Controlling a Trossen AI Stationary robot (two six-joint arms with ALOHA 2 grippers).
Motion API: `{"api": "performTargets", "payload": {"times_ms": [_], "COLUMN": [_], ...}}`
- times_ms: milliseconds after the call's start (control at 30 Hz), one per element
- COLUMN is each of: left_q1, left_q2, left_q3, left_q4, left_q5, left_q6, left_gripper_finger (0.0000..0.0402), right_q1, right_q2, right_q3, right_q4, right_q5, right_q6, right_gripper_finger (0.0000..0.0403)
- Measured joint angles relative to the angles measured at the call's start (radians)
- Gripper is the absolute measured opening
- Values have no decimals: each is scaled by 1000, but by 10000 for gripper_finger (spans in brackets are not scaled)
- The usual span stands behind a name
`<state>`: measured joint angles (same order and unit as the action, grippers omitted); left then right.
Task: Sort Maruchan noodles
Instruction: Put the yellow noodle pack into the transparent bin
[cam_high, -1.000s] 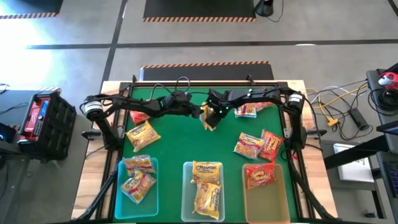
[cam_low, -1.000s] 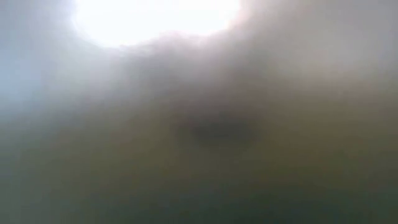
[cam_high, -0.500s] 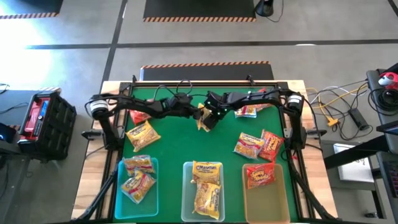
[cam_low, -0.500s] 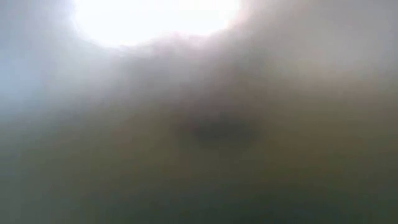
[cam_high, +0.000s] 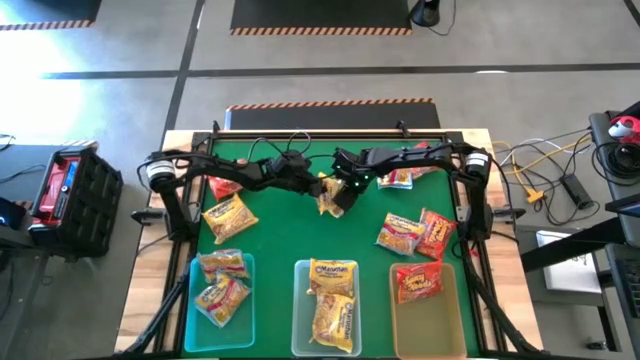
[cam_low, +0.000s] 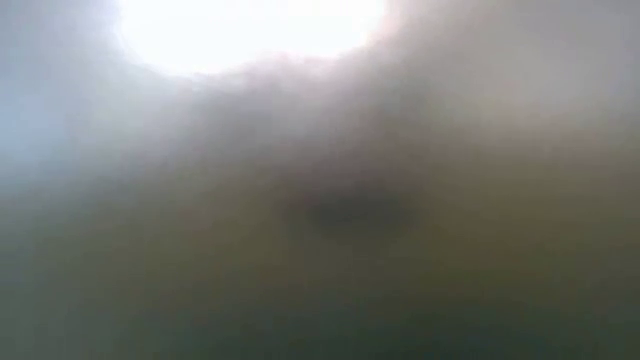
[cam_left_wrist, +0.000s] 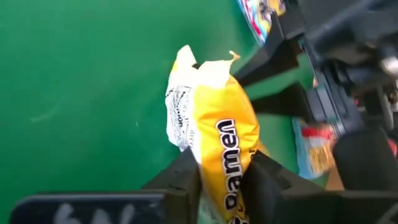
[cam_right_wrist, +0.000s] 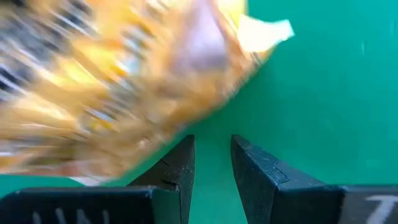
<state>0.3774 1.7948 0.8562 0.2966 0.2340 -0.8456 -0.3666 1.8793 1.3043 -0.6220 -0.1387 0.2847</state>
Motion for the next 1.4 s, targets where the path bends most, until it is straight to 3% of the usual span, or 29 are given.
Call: {"api": "performTargets", "payload": {"times_ms": [133, 333, 567, 733, 967, 1067, 1233, 1400], "left_q1": [1, 6, 1, -39, -327, -497, -734, -829], "left_q2": [-33, -161, -400, -615, -867, -913, -901, -817], "left_q3": [-1, -3, -3, -3, -3, -2, -2, -2], "left_q4": [-88, -309, -570, -776, -956, -954, -920, -818], "left_q5": [23, 39, 61, 184, 194, 102, -83, -190], "left_q6": [35, 158, 277, 304, 182, 78, -28, -3], "left_gripper_finger": [34, 16, 15, 15, 15, 15, 15, 15], "right_q1": [-3, -6, -5, 1, 51, 84, 154, 237], "right_q2": [-20, -77, -113, -141, -164, -164, -164, -165], "right_q3": [0, 0, 0, 0, 1, 1, 1, 1], "right_q4": [-44, -80, -88, -90, -78, -76, -49, 10], "right_q5": [0, 0, 0, 0, -3, -2, -28, -98], "right_q6": [-9, -8, 15, 53, 112, 116, 122, 119], "right_gripper_finger": [93, 93, 93, 93, 93, 93, 93, 93]}}
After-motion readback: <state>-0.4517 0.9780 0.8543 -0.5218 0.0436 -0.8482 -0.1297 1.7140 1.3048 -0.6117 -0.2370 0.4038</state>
